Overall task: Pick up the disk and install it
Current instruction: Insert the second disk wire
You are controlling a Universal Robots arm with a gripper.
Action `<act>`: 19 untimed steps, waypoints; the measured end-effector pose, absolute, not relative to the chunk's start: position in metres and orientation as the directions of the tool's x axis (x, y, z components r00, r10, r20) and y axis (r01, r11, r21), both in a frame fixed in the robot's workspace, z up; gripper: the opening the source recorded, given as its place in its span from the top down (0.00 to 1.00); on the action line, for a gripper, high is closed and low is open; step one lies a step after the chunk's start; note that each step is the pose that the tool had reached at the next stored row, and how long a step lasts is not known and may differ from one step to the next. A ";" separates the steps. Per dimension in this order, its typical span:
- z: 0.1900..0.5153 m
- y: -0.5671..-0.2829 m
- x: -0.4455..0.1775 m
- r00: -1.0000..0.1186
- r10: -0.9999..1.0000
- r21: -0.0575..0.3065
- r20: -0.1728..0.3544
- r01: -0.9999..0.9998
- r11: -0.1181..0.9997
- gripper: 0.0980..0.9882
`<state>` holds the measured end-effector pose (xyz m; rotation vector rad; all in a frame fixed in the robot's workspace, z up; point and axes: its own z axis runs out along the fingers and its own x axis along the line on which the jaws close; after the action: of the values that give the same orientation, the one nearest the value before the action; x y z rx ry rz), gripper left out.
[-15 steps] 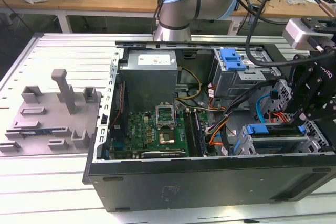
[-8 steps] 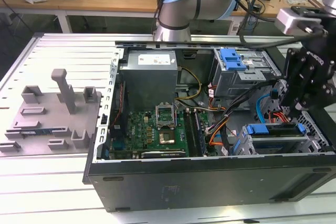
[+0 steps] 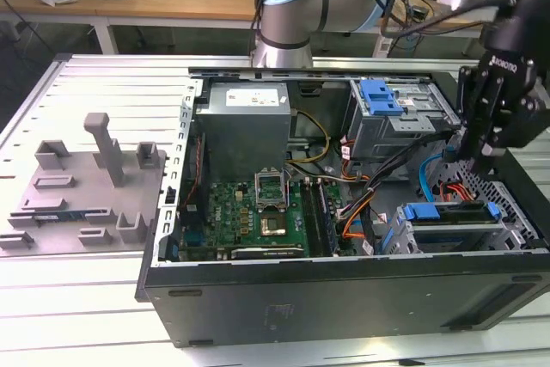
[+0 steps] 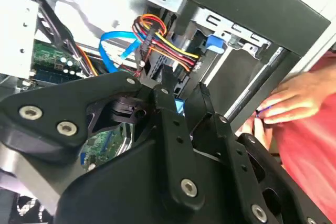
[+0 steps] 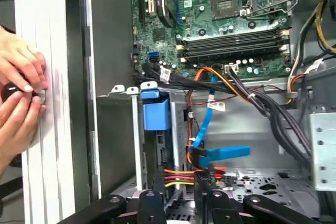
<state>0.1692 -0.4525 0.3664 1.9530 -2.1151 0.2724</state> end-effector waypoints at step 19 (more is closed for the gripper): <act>0.367 -0.422 0.143 -0.081 -0.891 0.007 0.446 -0.995 0.095 0.70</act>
<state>0.1426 -0.4216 0.3671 1.8606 -2.0423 0.4302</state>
